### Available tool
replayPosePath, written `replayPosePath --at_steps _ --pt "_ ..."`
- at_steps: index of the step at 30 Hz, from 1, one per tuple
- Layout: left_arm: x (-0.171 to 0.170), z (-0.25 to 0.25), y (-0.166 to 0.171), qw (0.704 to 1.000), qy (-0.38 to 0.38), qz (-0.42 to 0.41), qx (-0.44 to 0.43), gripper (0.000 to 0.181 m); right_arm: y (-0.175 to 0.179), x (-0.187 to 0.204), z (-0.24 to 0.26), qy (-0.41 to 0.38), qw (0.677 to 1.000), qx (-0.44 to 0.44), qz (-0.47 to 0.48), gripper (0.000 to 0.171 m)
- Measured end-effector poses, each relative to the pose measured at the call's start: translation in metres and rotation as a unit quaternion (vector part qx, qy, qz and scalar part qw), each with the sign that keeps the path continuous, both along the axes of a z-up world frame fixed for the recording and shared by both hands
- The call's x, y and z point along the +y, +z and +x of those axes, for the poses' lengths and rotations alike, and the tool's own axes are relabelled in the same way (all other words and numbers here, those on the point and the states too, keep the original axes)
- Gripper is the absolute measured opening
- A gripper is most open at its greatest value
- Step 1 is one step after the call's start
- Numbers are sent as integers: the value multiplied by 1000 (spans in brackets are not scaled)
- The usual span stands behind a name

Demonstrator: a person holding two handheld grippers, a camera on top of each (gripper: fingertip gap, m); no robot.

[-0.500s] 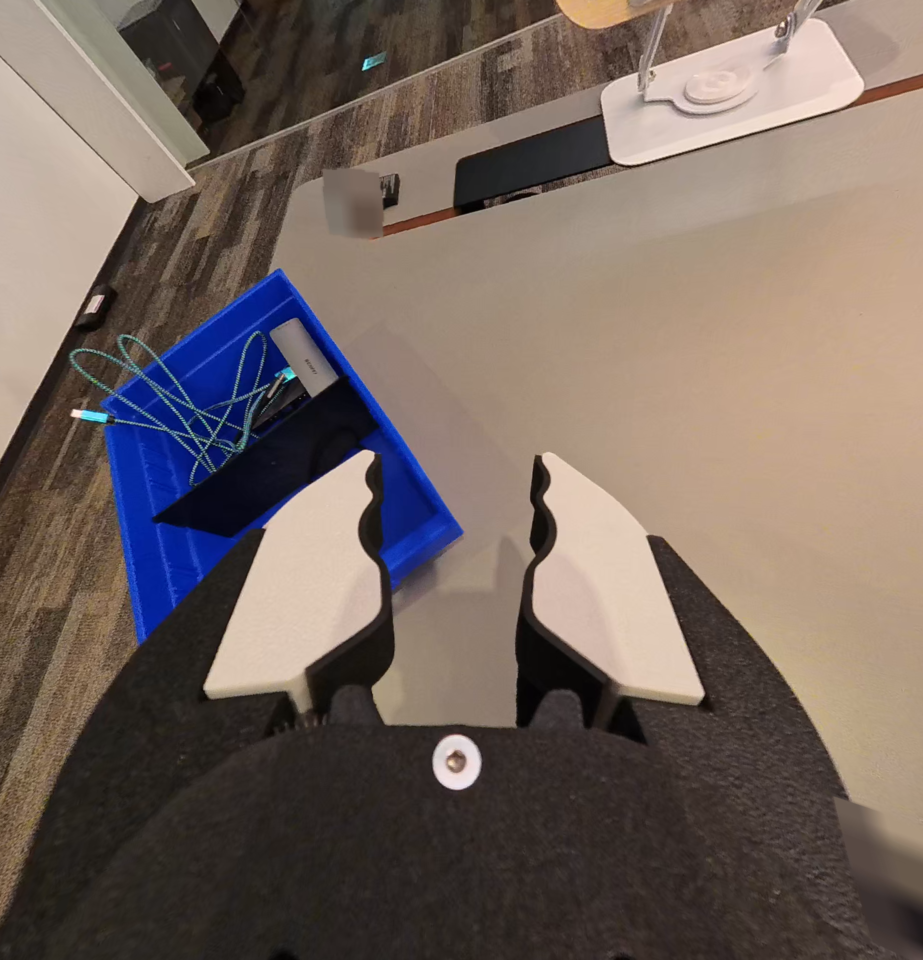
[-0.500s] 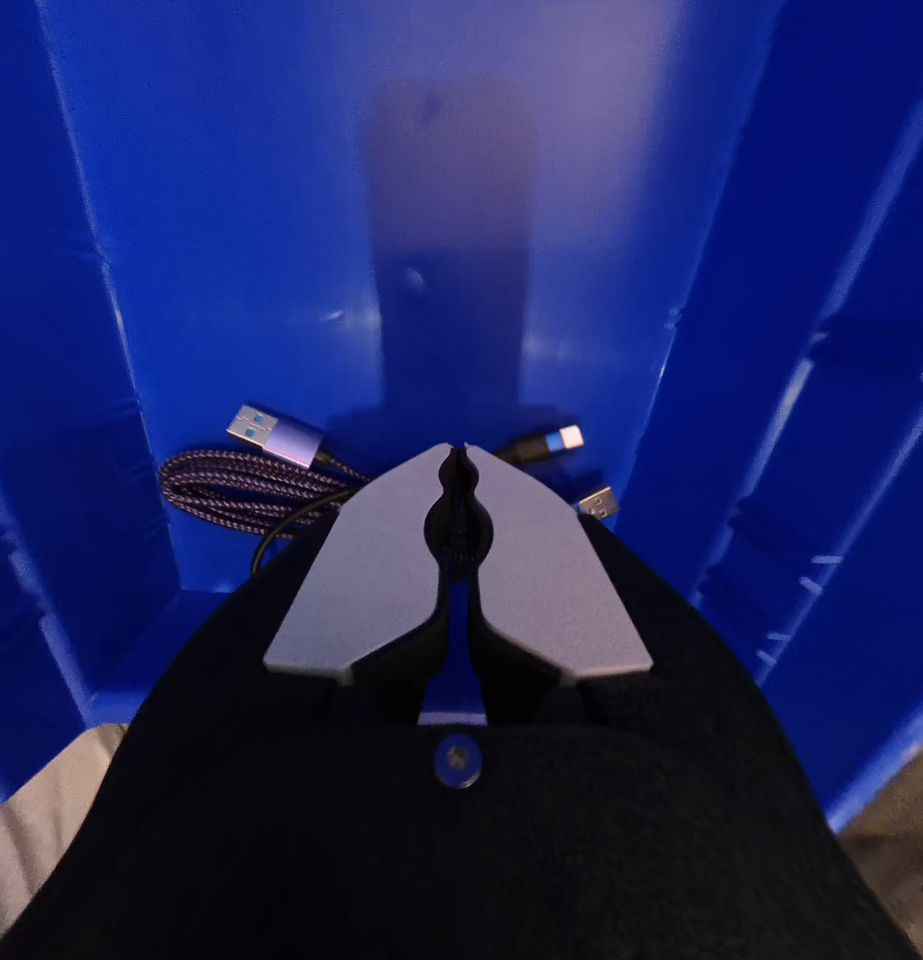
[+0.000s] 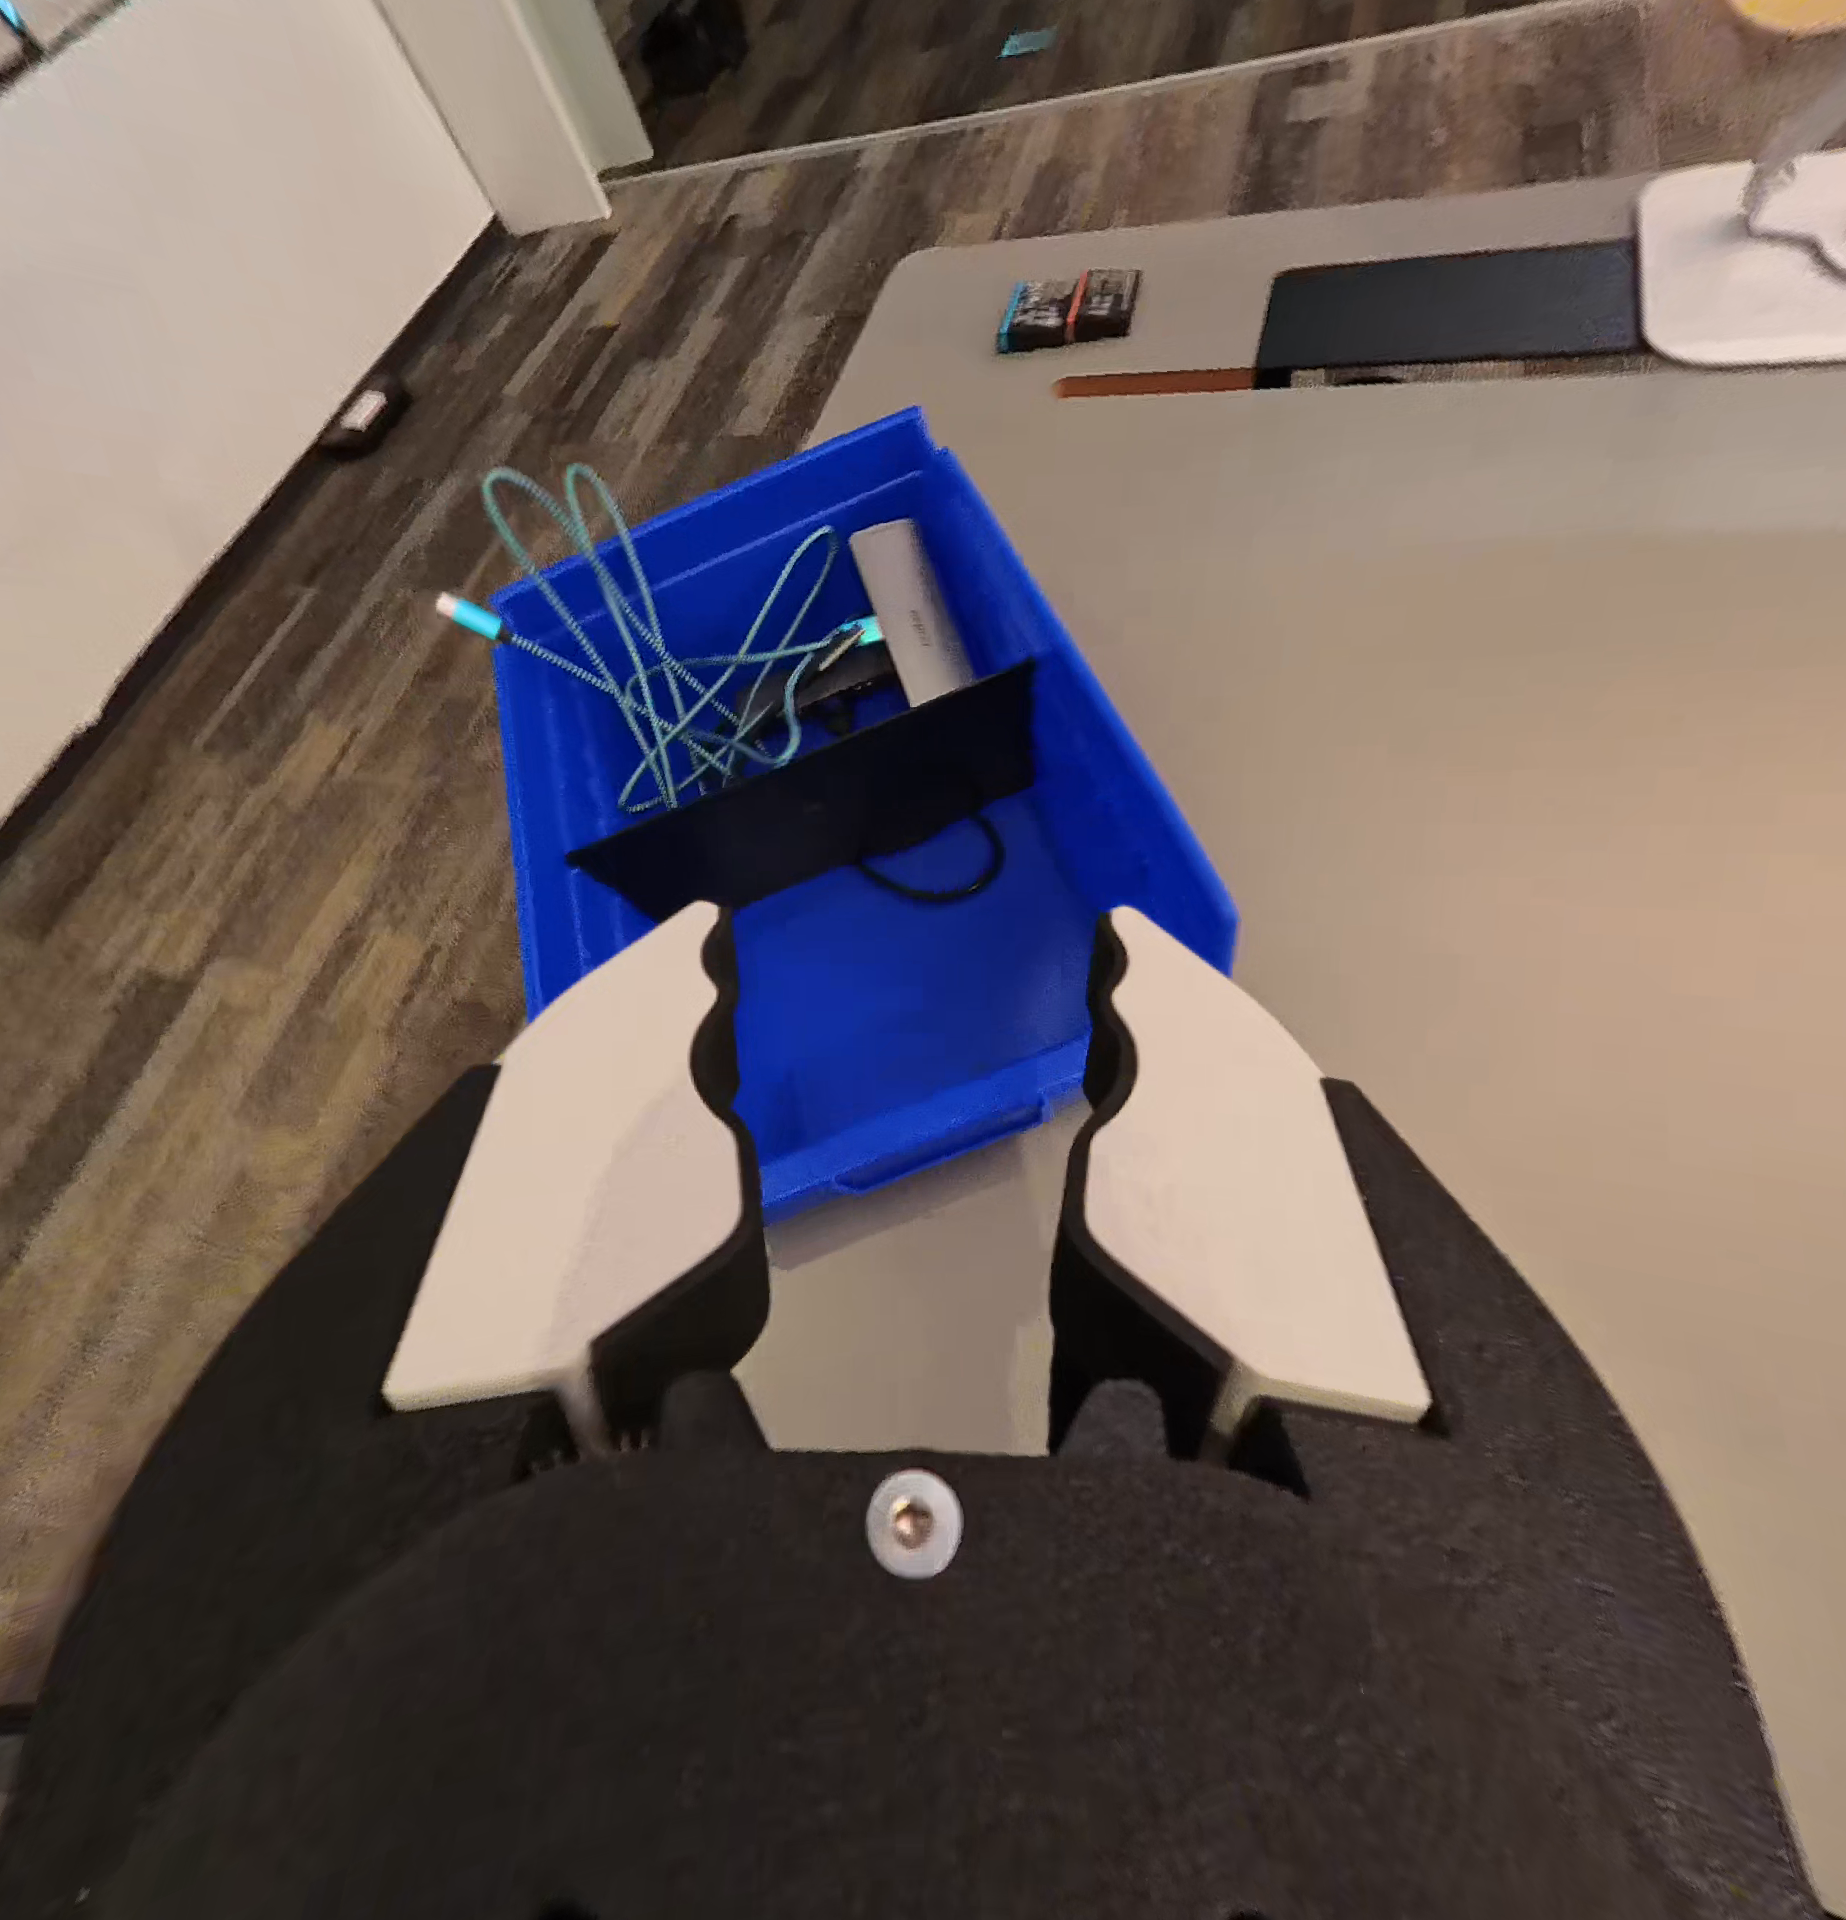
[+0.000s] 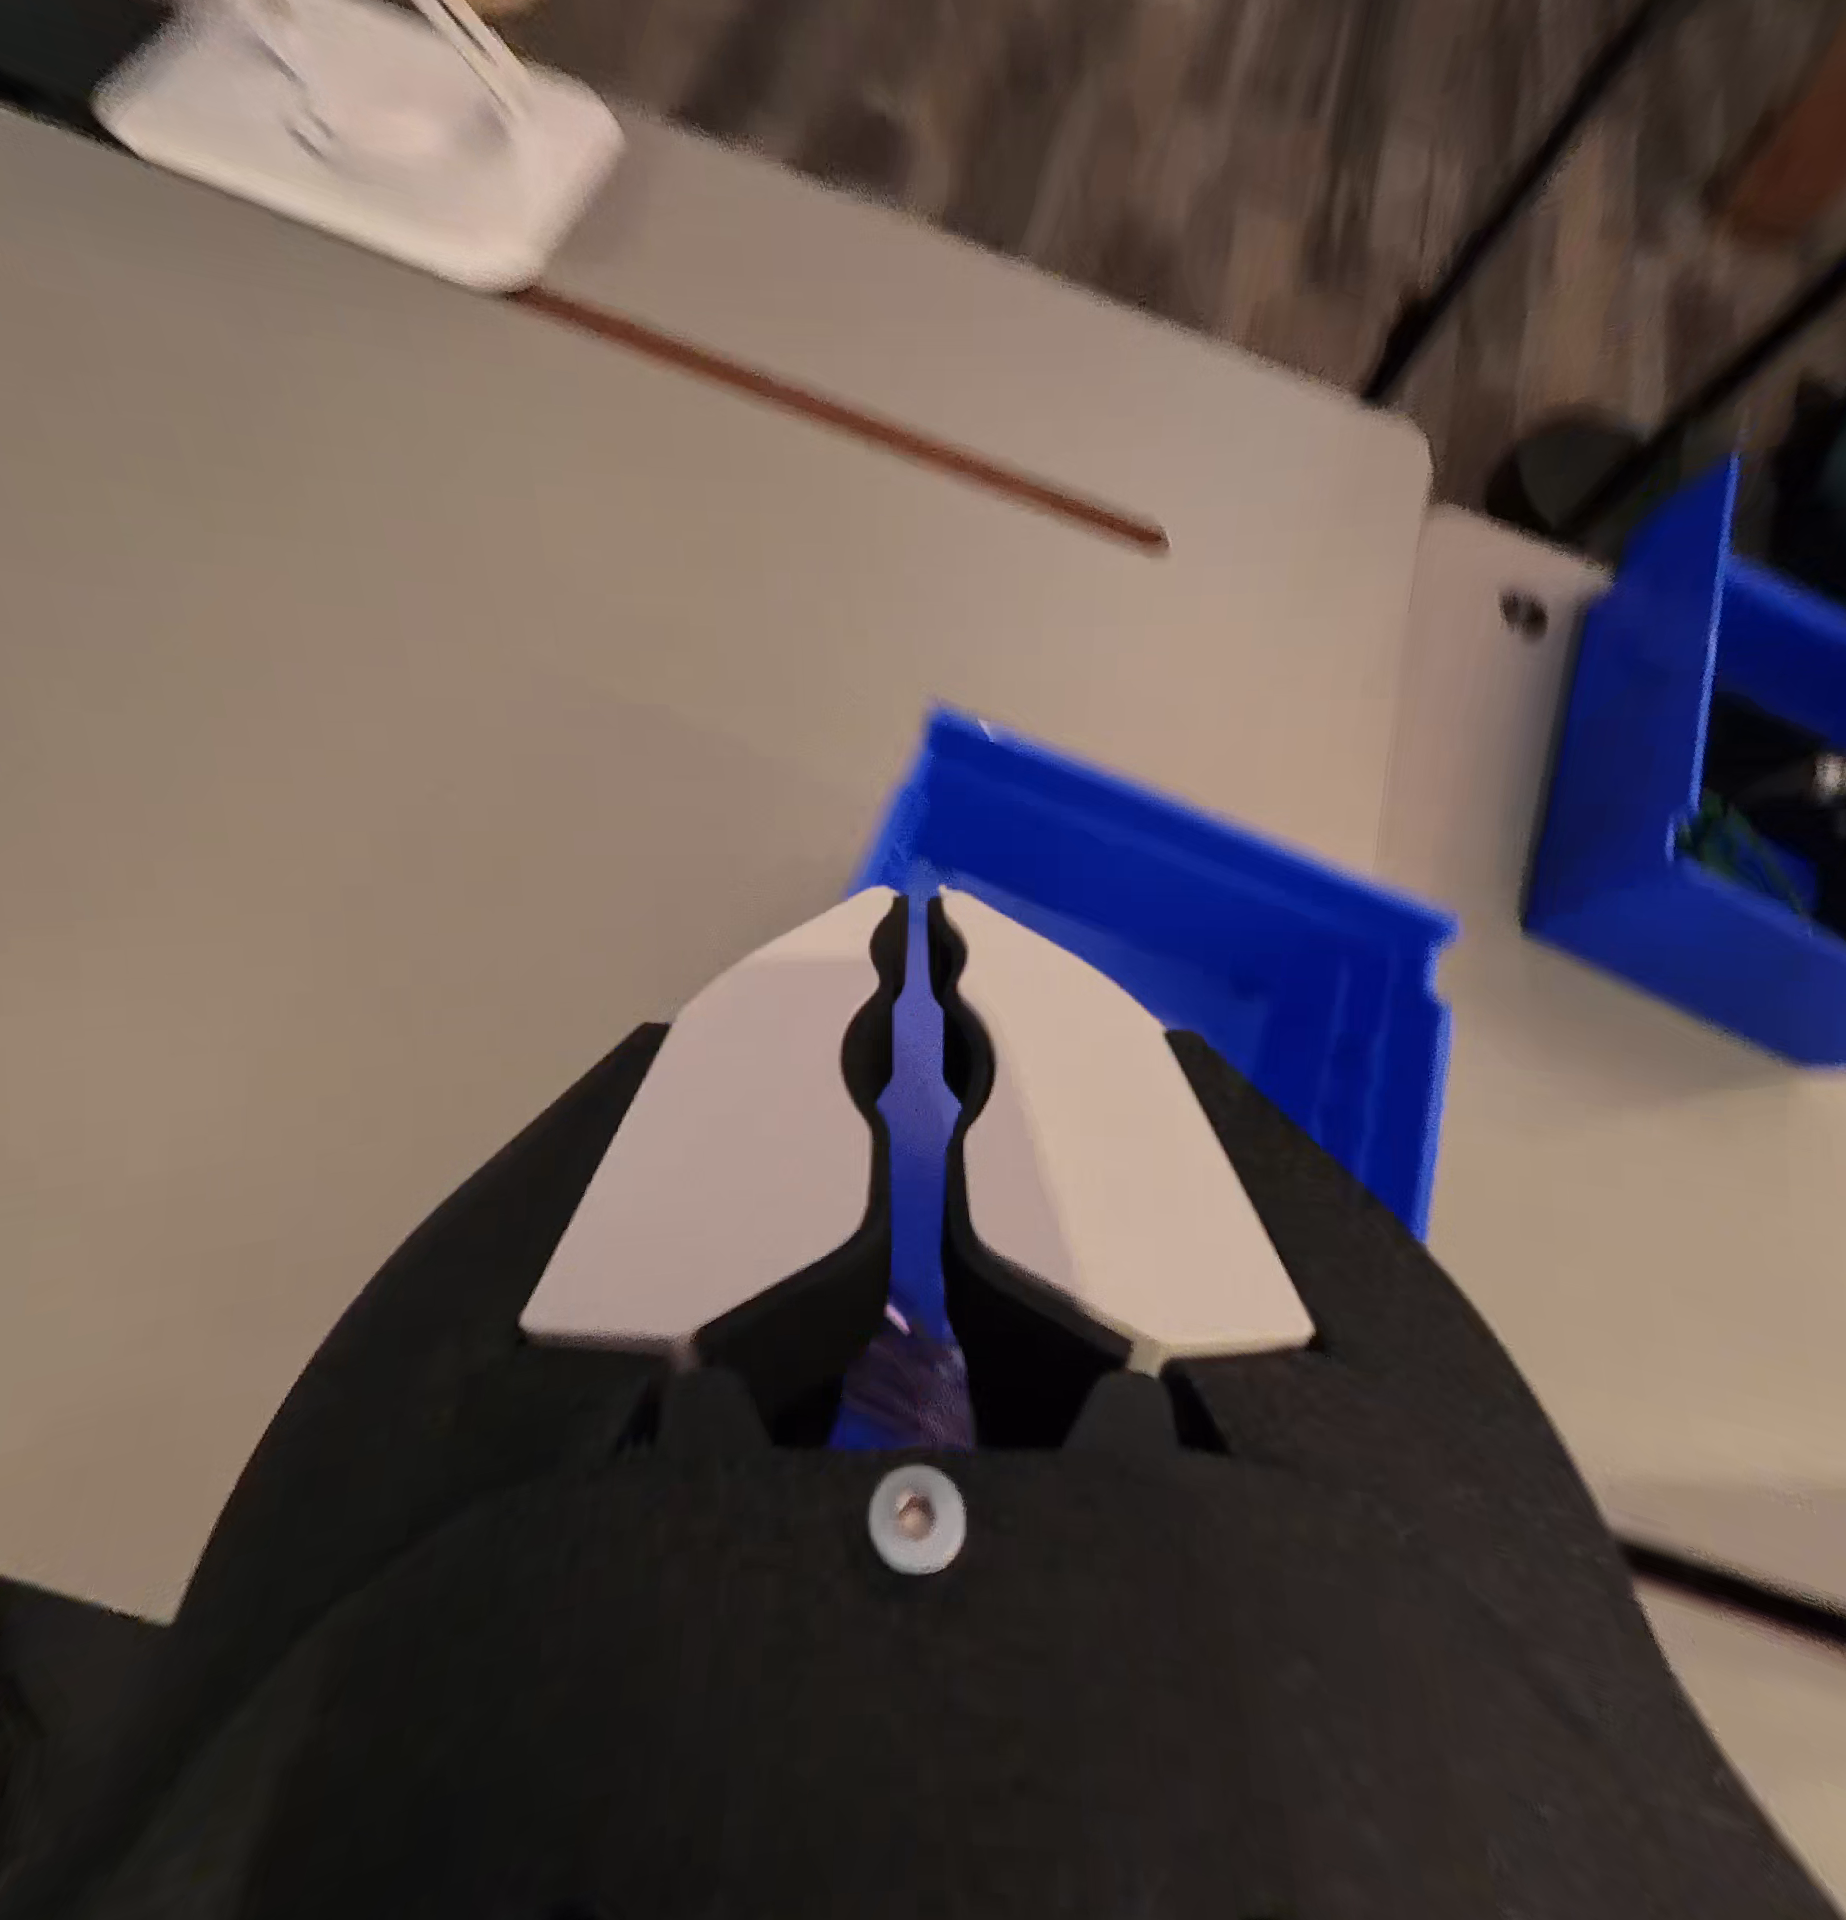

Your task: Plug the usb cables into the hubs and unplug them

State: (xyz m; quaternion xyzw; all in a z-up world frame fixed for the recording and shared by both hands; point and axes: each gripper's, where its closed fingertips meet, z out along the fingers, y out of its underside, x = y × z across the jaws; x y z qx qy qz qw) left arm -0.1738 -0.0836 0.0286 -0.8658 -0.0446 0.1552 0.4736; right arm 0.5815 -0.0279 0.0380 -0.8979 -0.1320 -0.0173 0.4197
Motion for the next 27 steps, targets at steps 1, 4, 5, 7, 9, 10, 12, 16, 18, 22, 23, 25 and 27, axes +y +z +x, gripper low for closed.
replayPosePath --at_steps 1,4,5,7,9,10,12,16,18,22,23,25,27 --pt "-2 -10 -3 1000 10 1 -19 68 13 6 -18 20 1000 5 23 6" --pt "-12 -54 -6 998 59 18 -11 69 34 25 -66 64 996 1 55 17" --pt "-14 -74 -7 996 82 24 -6 69 35 31 -79 74 996 -6 55 19" --pt "-11 -105 -17 994 99 31 -35 69 31 42 -104 92 995 -12 45 24" --pt "-6 -129 -34 992 111 14 -56 70 24 51 -123 105 994 -13 35 29" --pt "-2 -140 -42 992 116 2 -48 70 20 55 -130 108 994 -15 29 32" --pt "4 -152 -63 991 117 -36 -47 70 12 61 -143 111 993 -17 18 33" --pt "11 -168 -103 983 111 -142 -28 63 -2 65 -163 120 993 -24 -5 33" --pt "12 -173 -118 977 90 -193 -17 52 -5 66 -172 123 992 -34 -12 33" --pt "24 -177 -132 978 35 -205 -29 22 -7 66 -190 135 990 -41 -19 32" --pt "27 -181 -134 979 24 -201 -28 19 -8 66 -194 137 990 -41 -22 32" --pt "37 -188 -133 983 -13 -177 -47 13 -10 68 -202 140 989 -41 -27 32" --pt "46 -193 -133 983 -61 -154 -77 9 -13 69 -209 142 988 -45 -34 32"
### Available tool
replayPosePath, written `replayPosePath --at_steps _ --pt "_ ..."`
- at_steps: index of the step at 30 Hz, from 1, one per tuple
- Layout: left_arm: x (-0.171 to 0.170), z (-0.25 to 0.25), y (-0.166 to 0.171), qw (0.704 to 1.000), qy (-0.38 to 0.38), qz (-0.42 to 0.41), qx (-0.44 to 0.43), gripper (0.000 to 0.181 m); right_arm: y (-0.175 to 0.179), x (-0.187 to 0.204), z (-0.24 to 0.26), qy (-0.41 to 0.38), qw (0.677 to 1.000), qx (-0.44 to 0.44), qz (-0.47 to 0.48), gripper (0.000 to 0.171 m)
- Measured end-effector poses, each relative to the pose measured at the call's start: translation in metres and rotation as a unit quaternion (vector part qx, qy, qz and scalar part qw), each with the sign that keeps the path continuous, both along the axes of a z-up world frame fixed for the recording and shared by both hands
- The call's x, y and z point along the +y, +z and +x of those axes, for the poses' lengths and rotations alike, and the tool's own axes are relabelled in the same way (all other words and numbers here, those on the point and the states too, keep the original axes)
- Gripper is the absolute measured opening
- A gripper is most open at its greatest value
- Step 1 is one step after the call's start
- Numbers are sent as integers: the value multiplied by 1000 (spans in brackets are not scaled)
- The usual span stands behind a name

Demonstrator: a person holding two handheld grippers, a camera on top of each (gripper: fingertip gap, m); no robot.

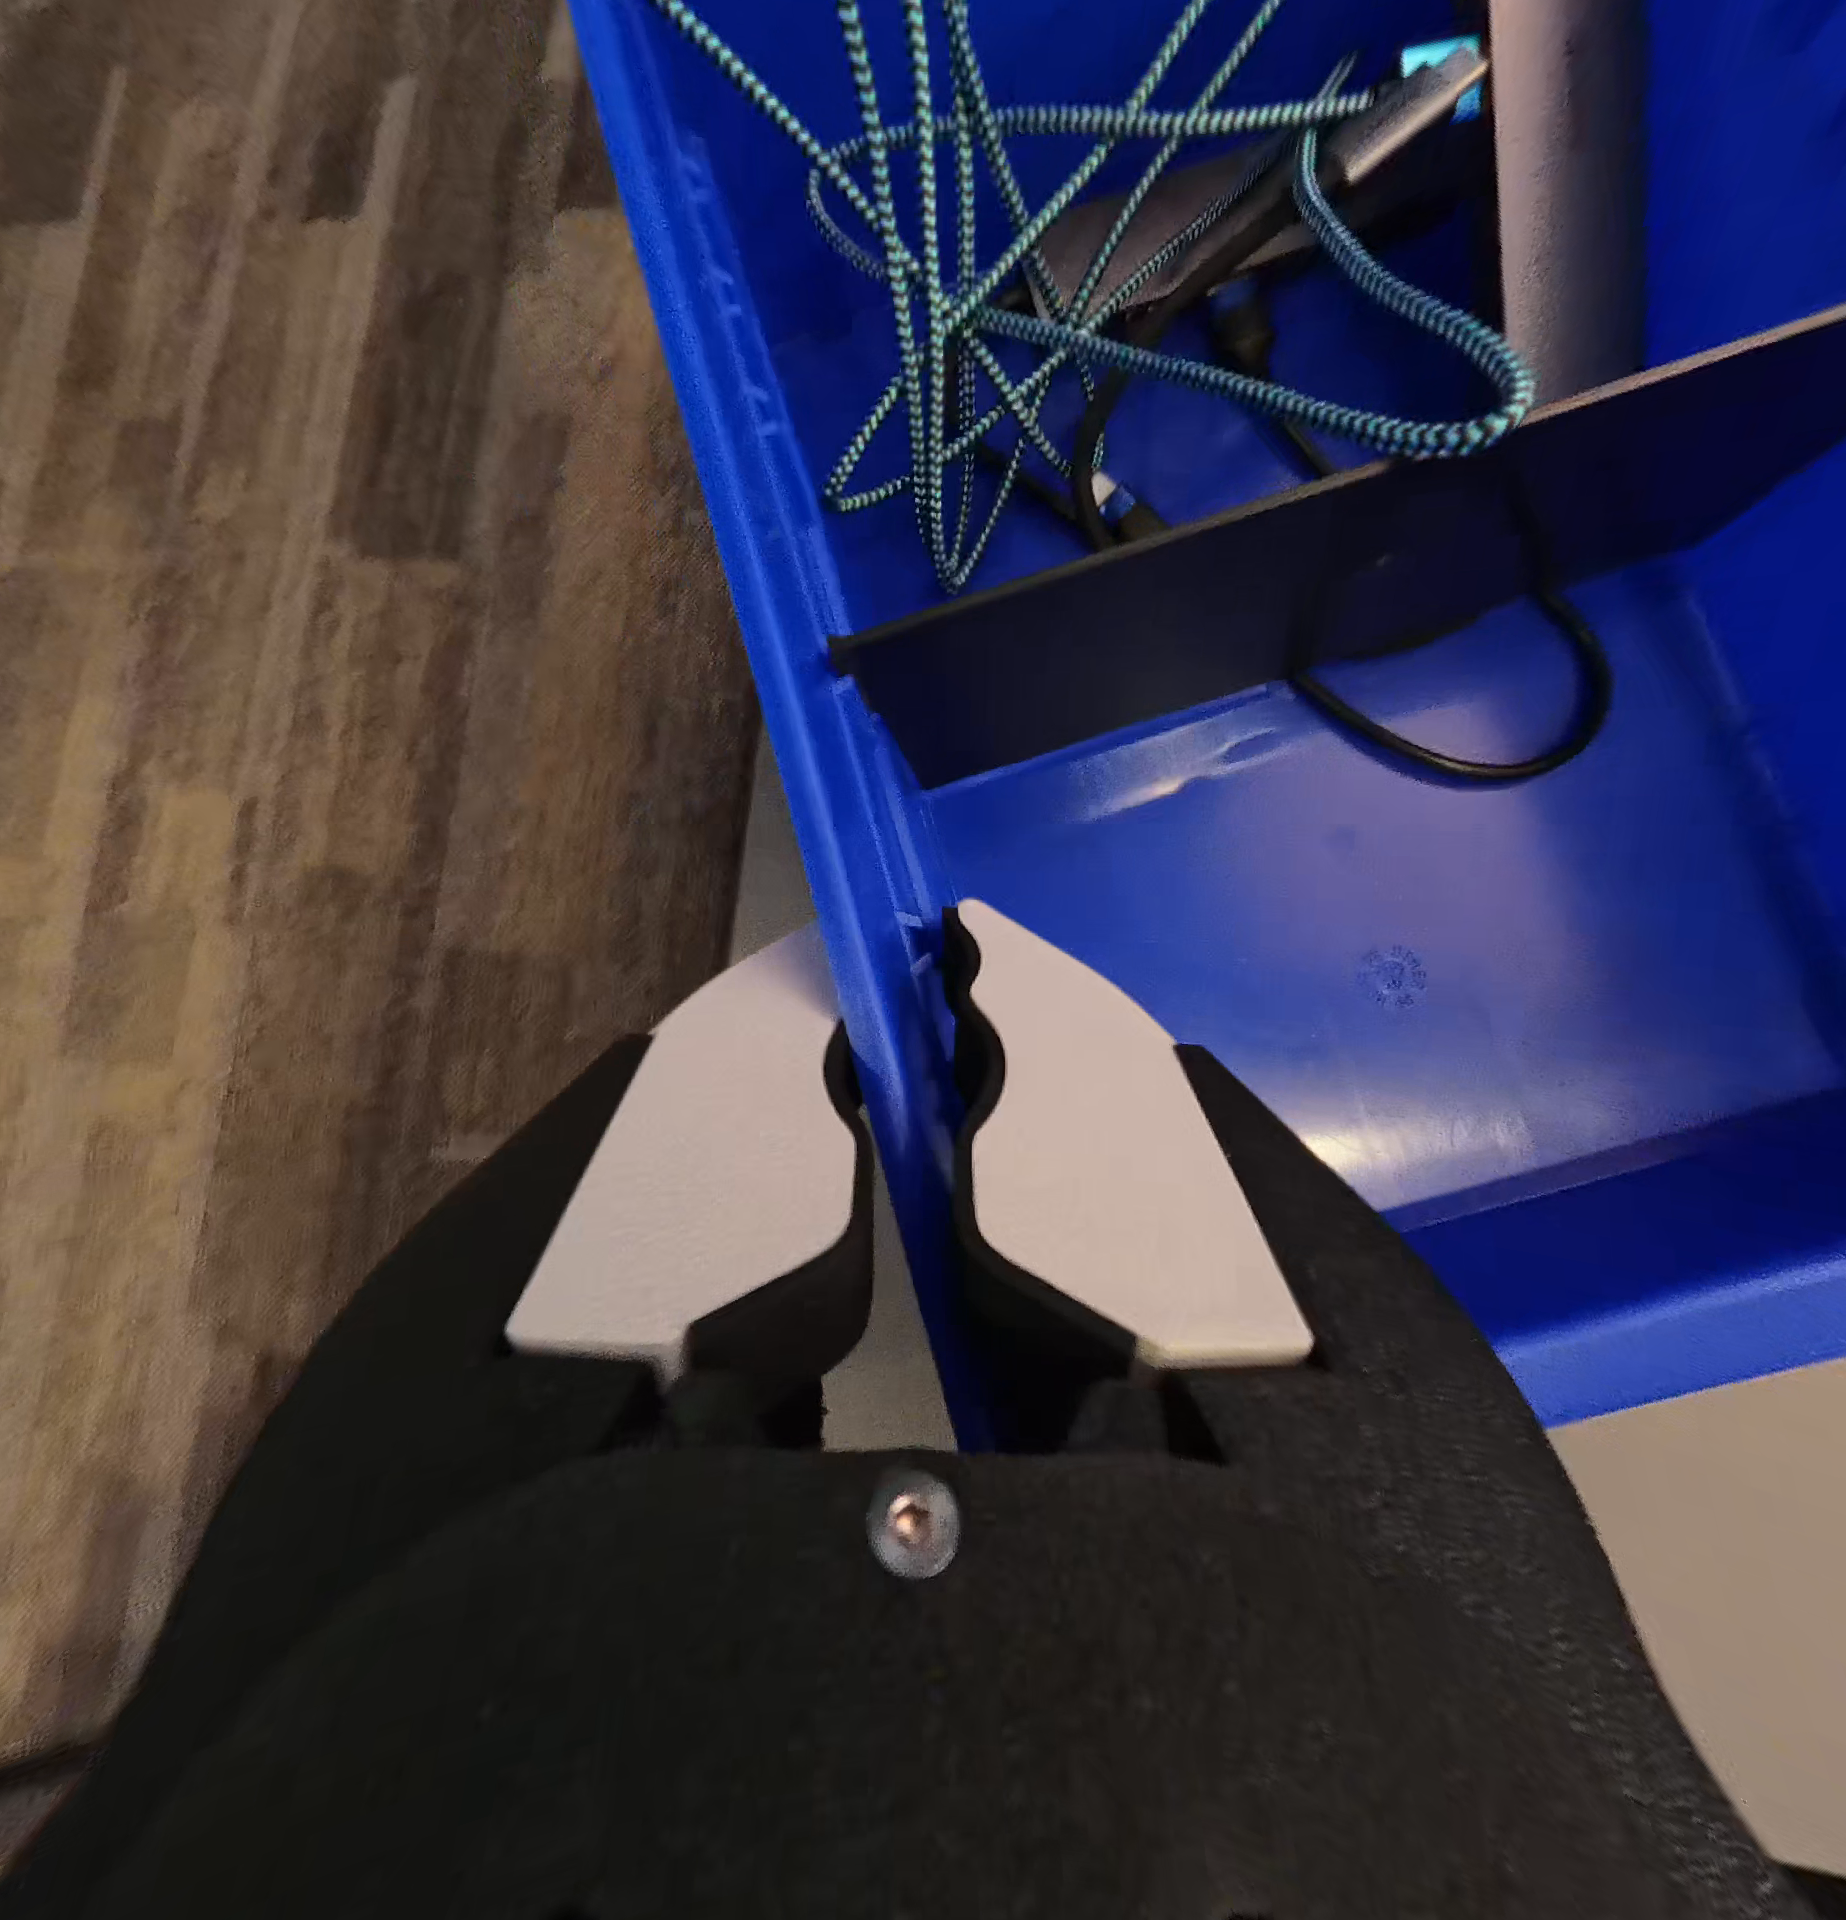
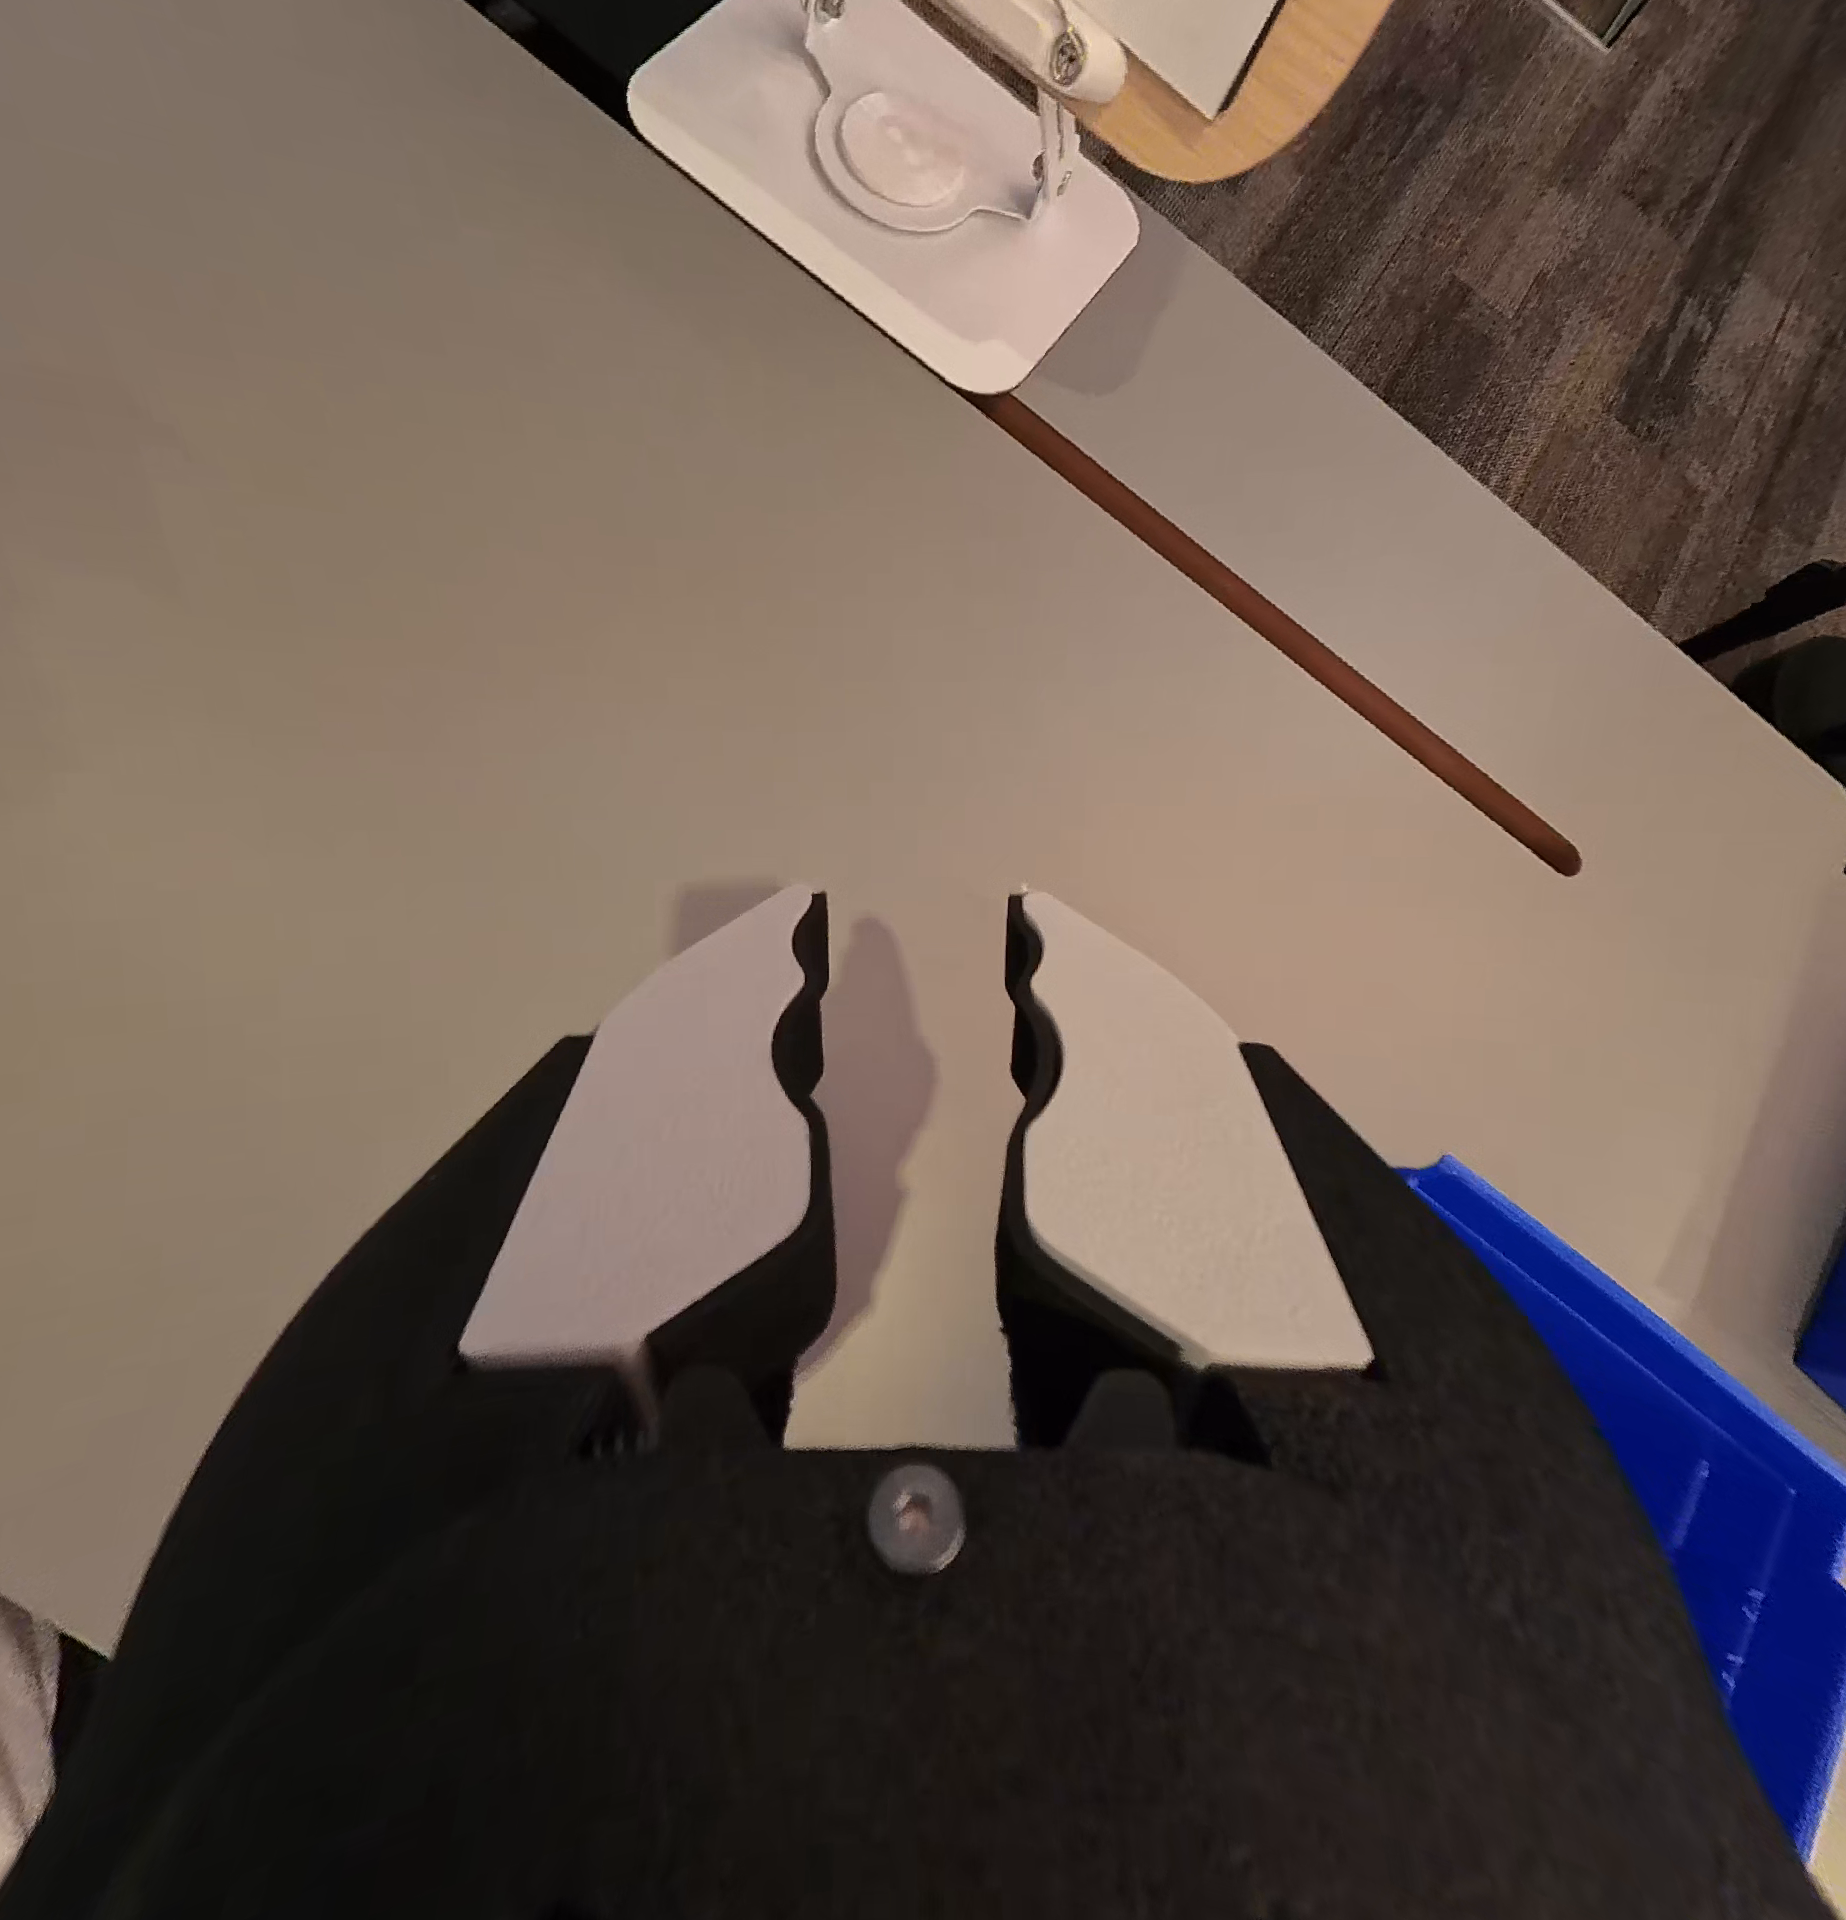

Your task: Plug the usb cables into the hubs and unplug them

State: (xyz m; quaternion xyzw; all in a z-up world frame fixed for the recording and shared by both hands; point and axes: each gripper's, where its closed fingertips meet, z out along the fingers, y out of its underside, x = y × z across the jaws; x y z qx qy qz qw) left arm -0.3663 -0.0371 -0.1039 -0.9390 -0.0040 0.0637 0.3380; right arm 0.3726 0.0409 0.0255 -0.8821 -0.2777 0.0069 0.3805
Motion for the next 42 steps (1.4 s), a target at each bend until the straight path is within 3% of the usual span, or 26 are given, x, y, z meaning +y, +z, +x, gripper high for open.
replayPosePath --at_steps 3,11,16,23,32,37,42 --pt "10 -16 0 998 -57 3 21 10 -2 2 -9 4 1000 -11 -5 32" --pt "40 -33 0 992 -121 -27 4 9 -5 4 -29 22 999 -29 -3 28" --pt "52 -30 0 991 -132 -23 16 12 -15 1 -38 32 999 -23 -11 28" --pt "50 -29 14 992 -122 16 17 32 -25 5 -30 27 1000 8 -6 27" --pt "55 5 105 972 -154 176 -24 64 -26 15 -4 26 996 70 40 20" --pt "63 38 153 946 -192 260 -37 68 -18 23 5 26 991 74 109 13" --pt "78 61 169 933 -222 282 -25 63 -24 23 0 44 988 71 131 19"
